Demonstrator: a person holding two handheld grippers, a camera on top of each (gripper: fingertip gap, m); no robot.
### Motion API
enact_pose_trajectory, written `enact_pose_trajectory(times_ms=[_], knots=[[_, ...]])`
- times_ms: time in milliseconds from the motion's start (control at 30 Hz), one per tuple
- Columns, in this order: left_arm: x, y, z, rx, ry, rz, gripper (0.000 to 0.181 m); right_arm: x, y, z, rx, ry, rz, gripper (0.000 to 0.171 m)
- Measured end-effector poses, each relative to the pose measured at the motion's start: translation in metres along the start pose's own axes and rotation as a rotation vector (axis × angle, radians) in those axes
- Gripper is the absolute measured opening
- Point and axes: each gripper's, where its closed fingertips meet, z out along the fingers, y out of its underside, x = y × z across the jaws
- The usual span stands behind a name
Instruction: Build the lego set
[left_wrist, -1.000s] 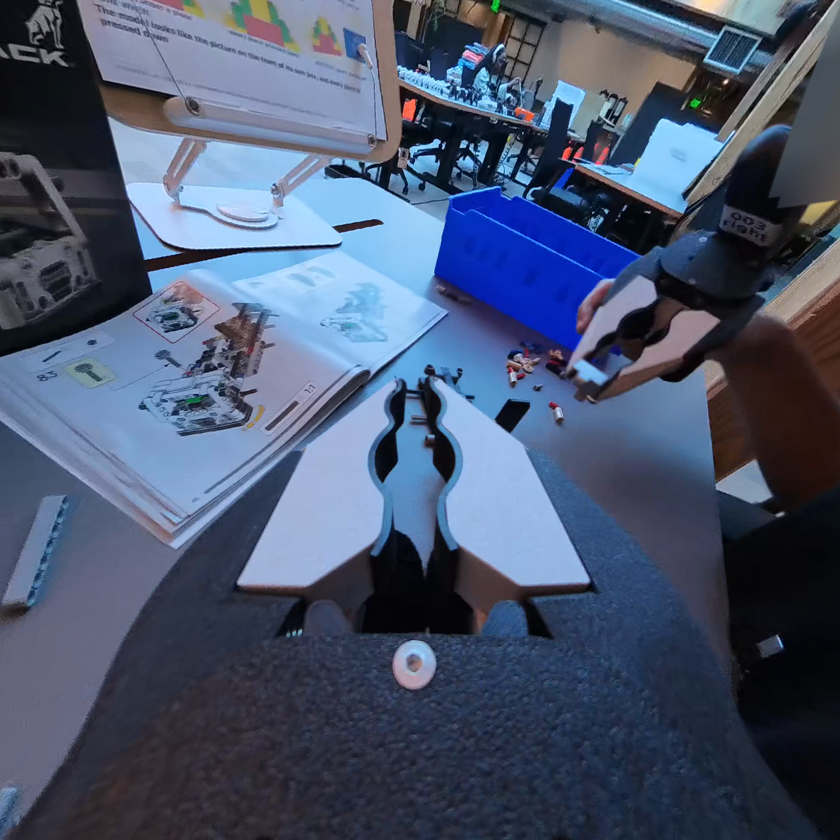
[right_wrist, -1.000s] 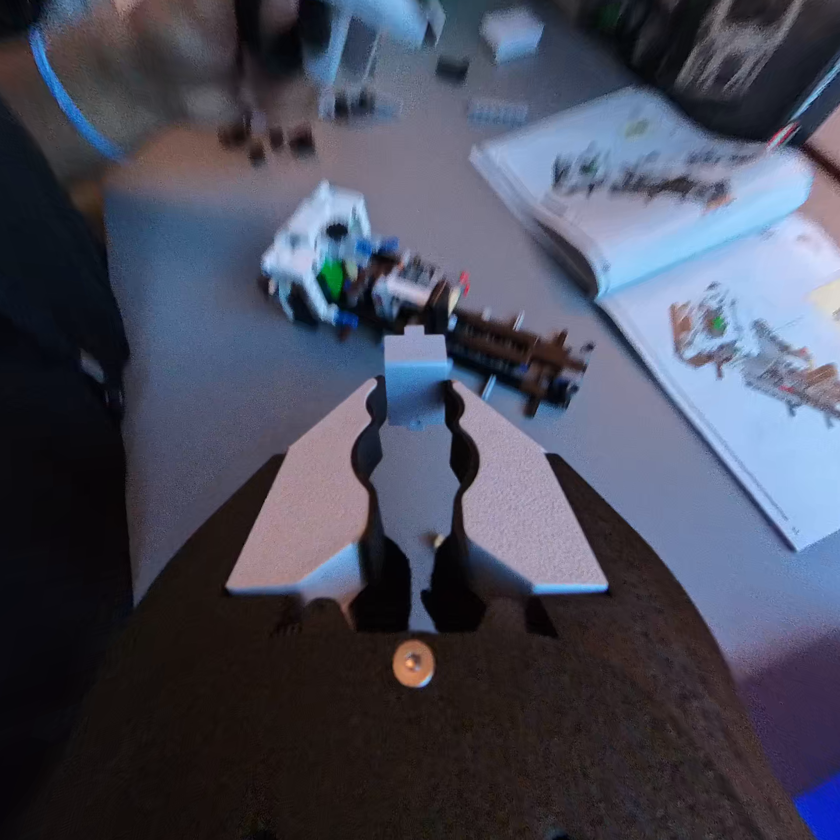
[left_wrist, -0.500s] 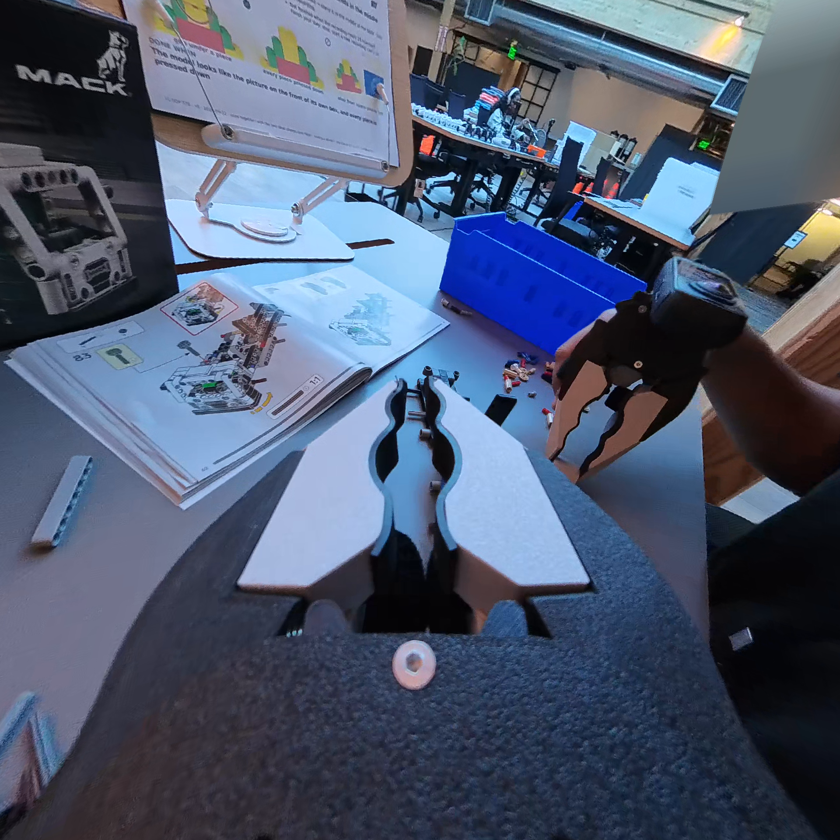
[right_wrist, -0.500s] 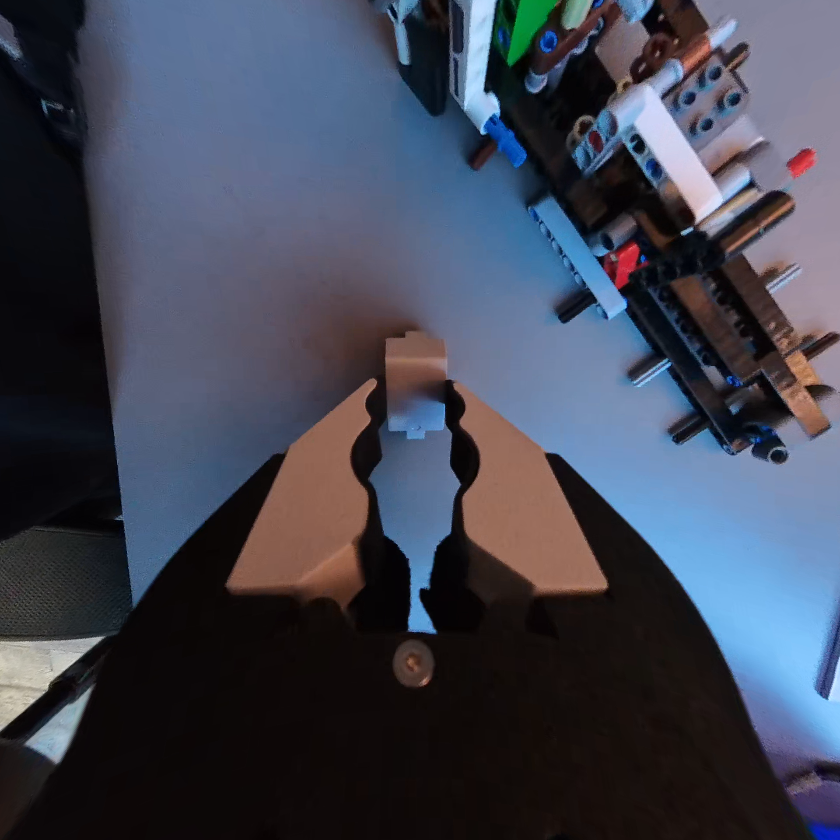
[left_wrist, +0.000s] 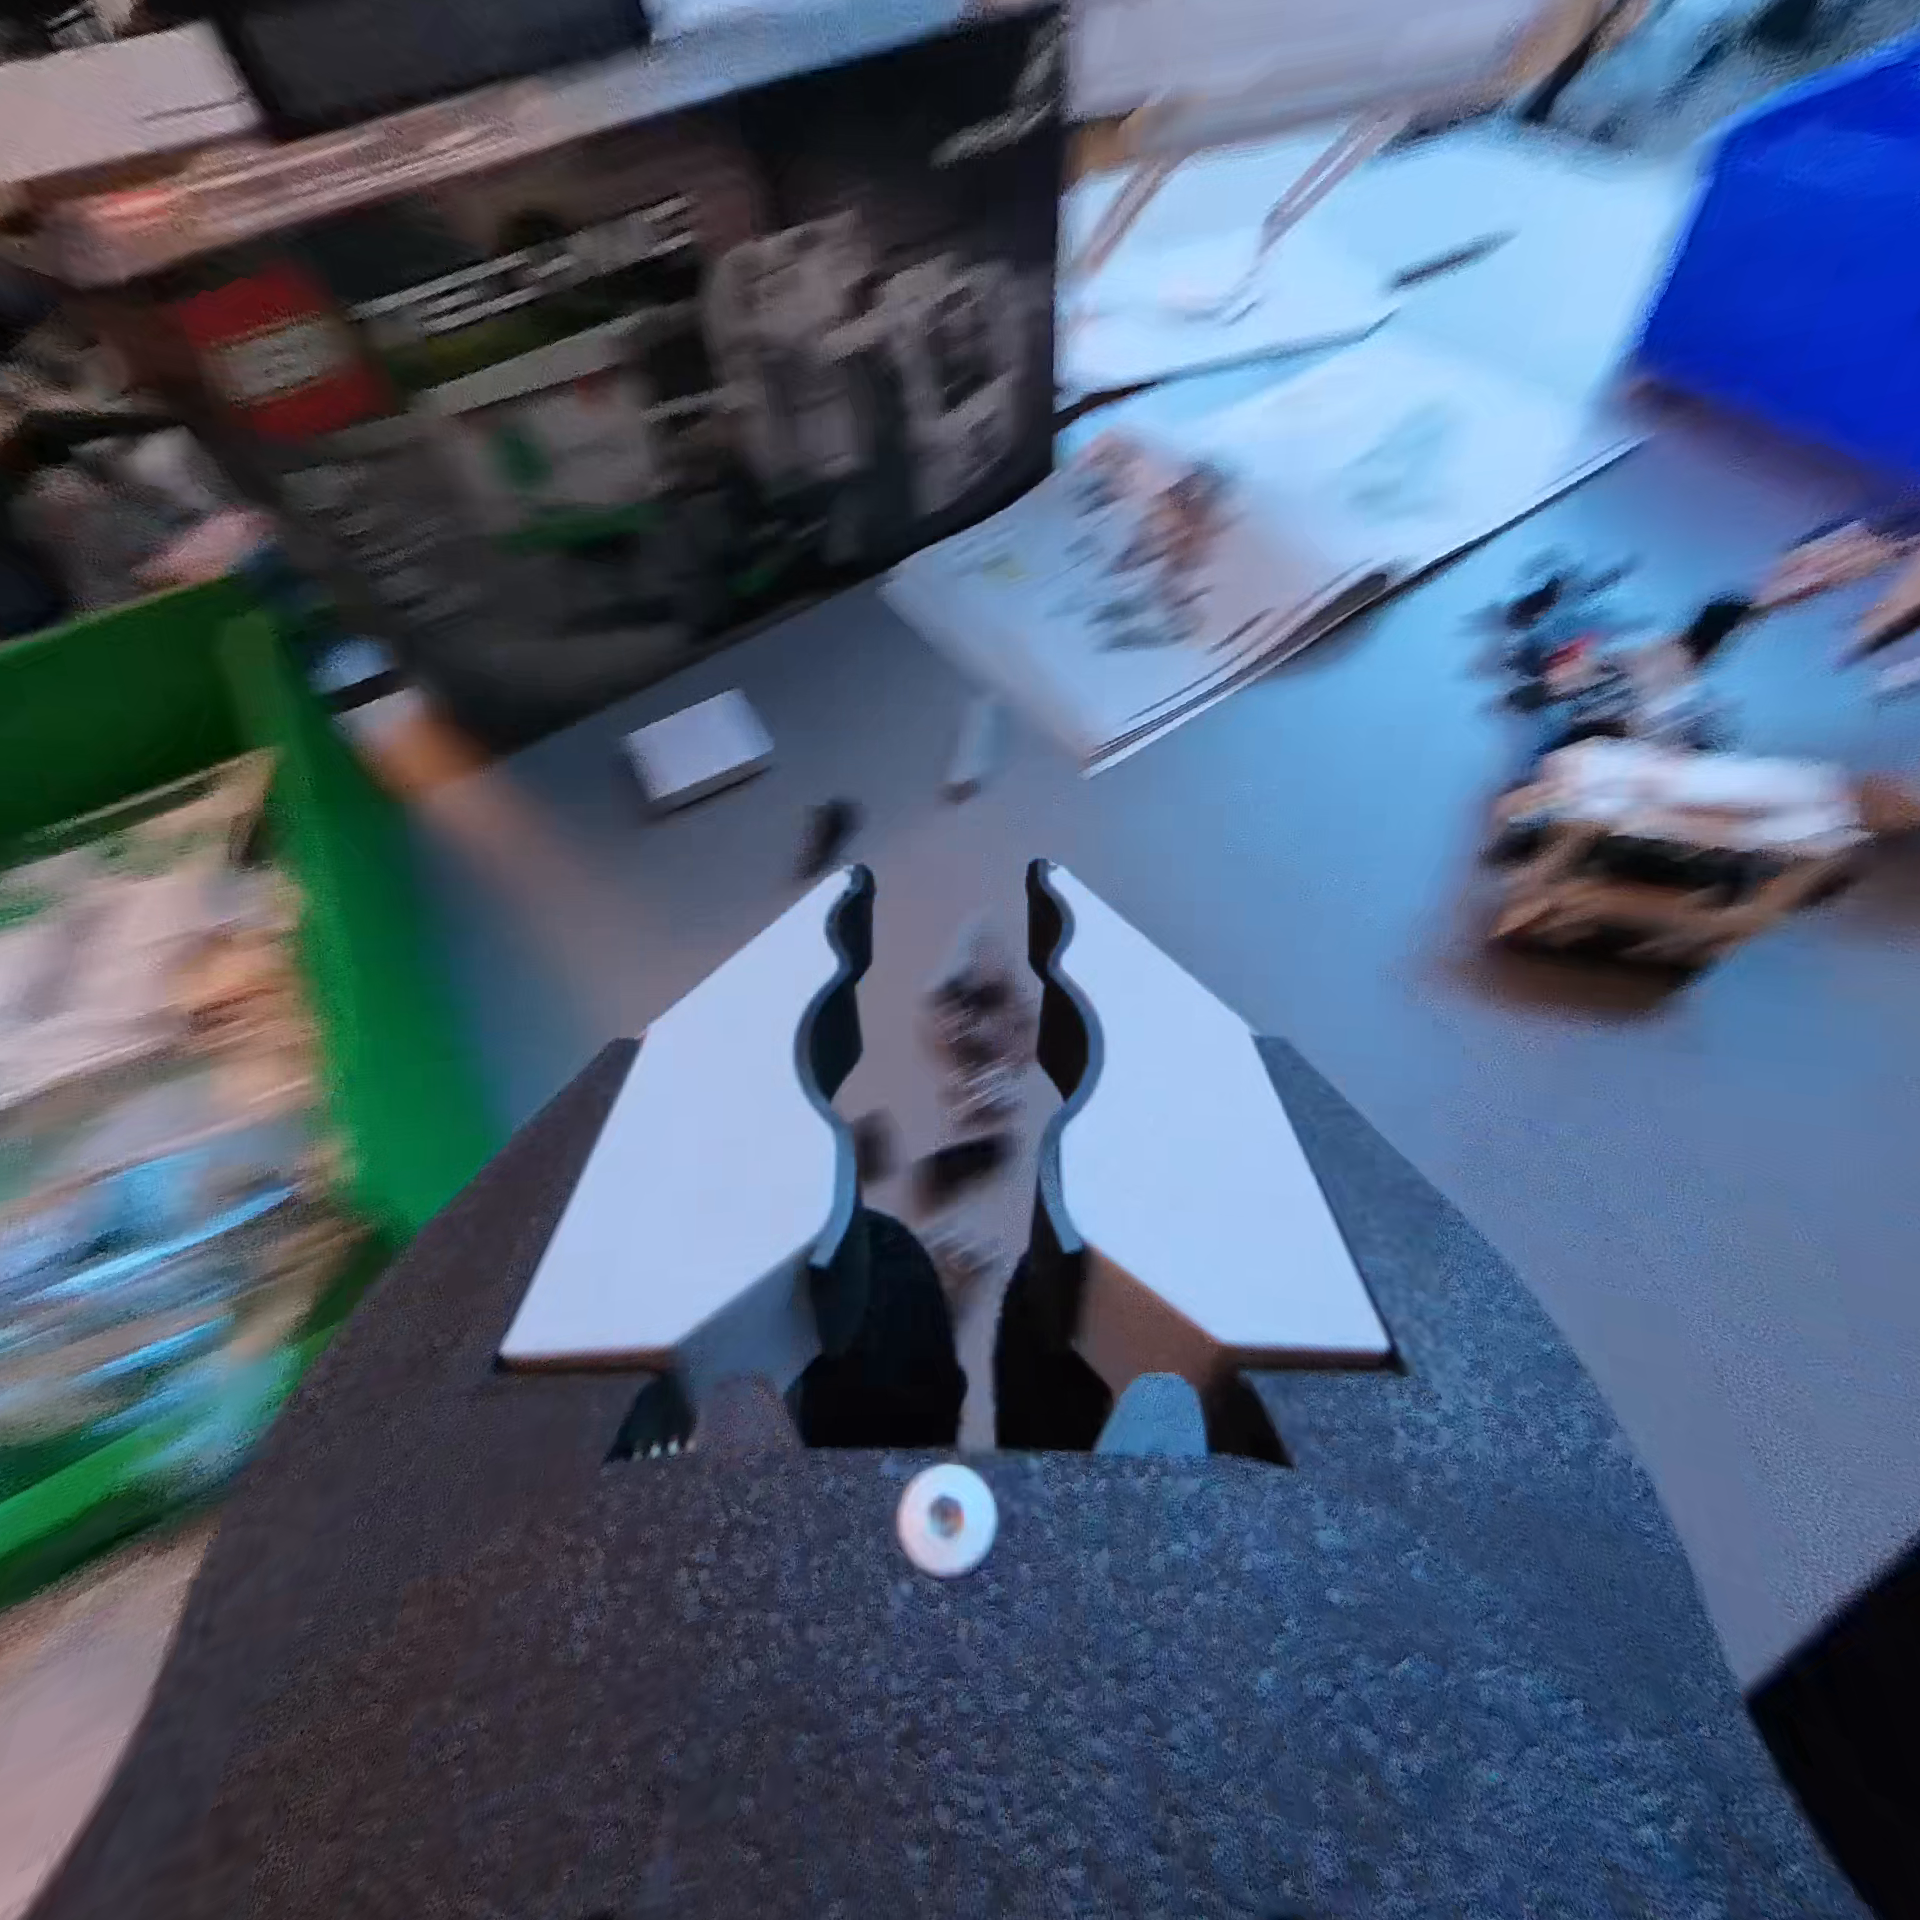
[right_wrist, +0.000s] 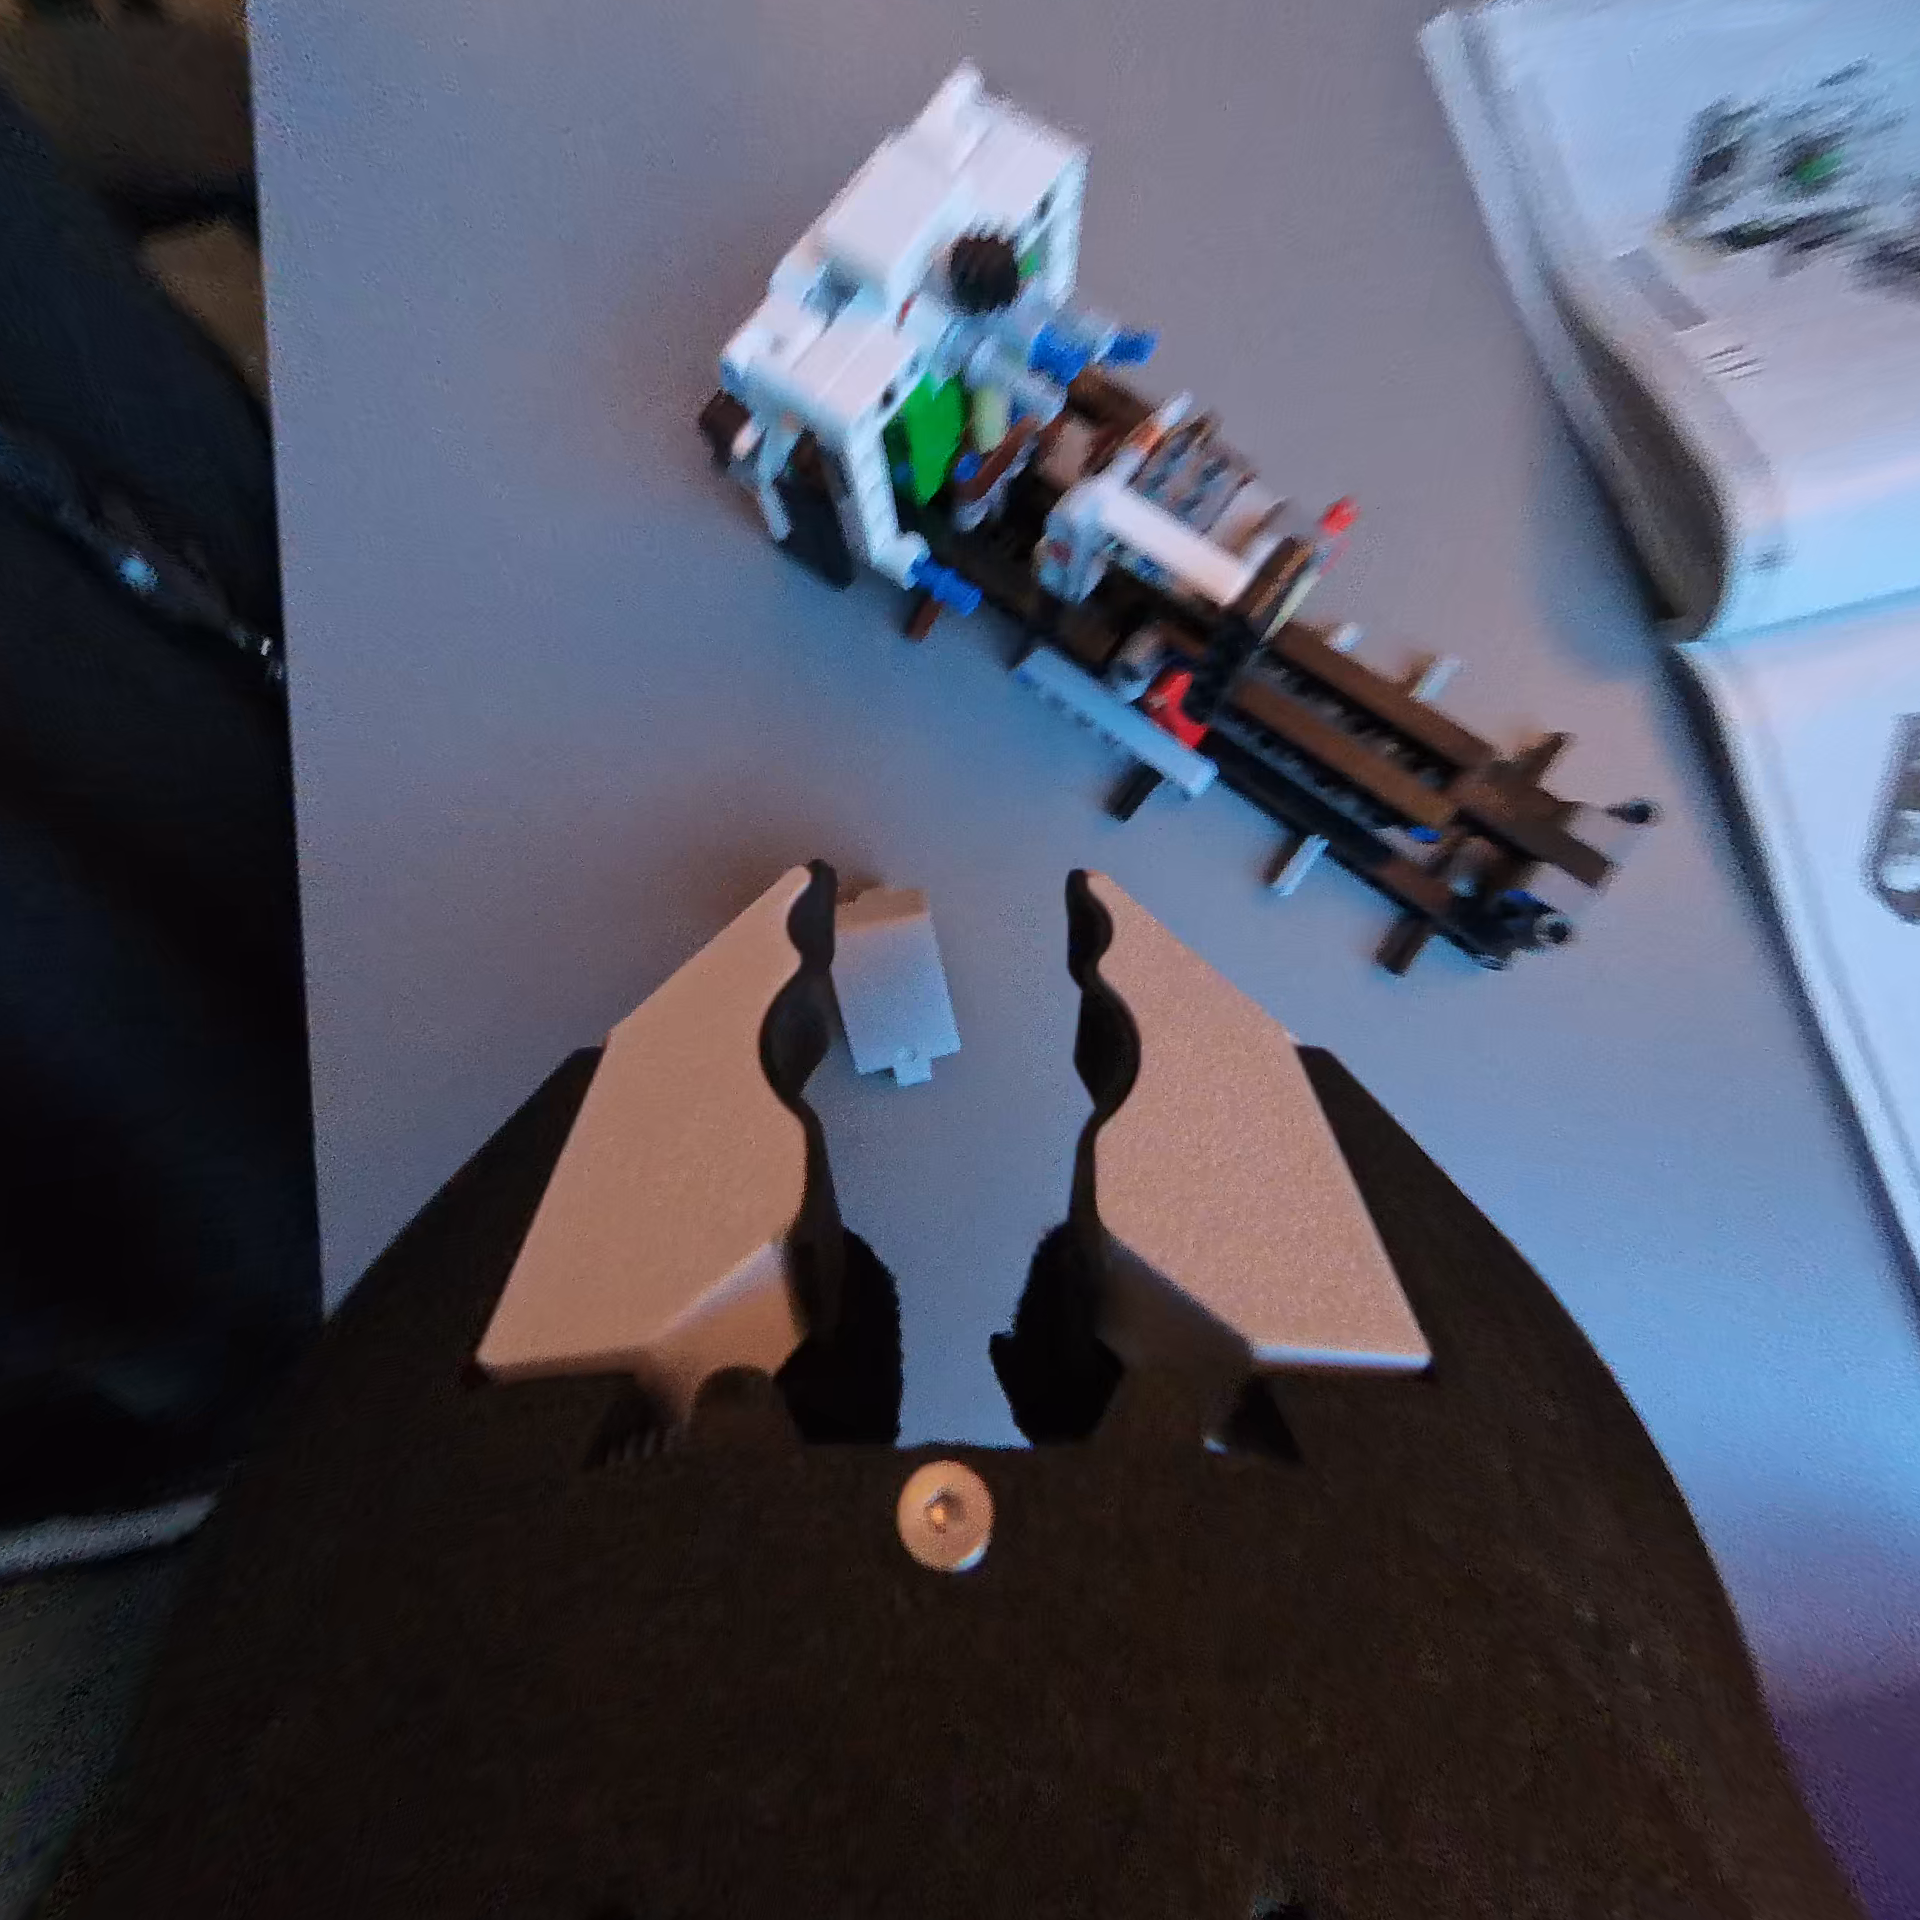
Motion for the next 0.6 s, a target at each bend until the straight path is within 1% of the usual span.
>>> enact_pose_trajectory(times_ms=[33,67,133,200,267,300,333,367,400,467,533,600], knots=[[-0.034,0.005,-0.011,-0.071,-0.079,0.041,0.028,0.003,-0.005,-0.004,0.041,0.037,0.026,0.044],[-0.069,0.009,-0.02,-0.137,-0.15,0.07,0.03,0.006,-0.011,-0.008,0.081,0.069,0.057,0.043],[-0.131,0.016,-0.022,-0.254,-0.212,0.056,0.038,0.004,-0.024,-0.011,0.174,0.086,0.121,0.043],[-0.187,0.019,-0.005,-0.334,-0.233,-0.028,0.04,-0.003,-0.039,-0.011,0.268,0.068,0.172,0.042],[-0.239,0.026,0.017,-0.42,-0.292,-0.039,0.041,-0.012,-0.053,-0.01,0.334,0.045,0.203,0.041],[-0.254,0.037,0.028,-0.5,-0.289,-0.035,0.048,-0.017,-0.058,-0.009,0.355,0.035,0.209,0.042],[-0.259,0.047,0.04,-0.566,-0.24,-0.06,0.055,-0.022,-0.063,-0.008,0.37,0.034,0.21,0.041],[-0.259,0.051,0.052,-0.59,-0.179,-0.099,0.05,-0.026,-0.066,-0.008,0.376,0.042,0.206,0.041],[-0.263,0.053,0.059,-0.604,-0.156,-0.115,0.046,-0.029,-0.068,-0.009,0.38,0.053,0.199,0.041],[-0.272,0.062,0.067,-0.67,-0.155,-0.102,0.047,-0.036,-0.069,-0.01,0.388,0.075,0.19,0.041],[-0.264,0.068,0.074,-0.709,-0.076,-0.12,0.043,-0.041,-0.066,-0.012,0.391,0.084,0.199,0.04],[-0.263,0.076,0.075,-0.757,-0.065,-0.105,0.044,-0.044,-0.06,-0.014,0.387,0.082,0.22,0.04]])
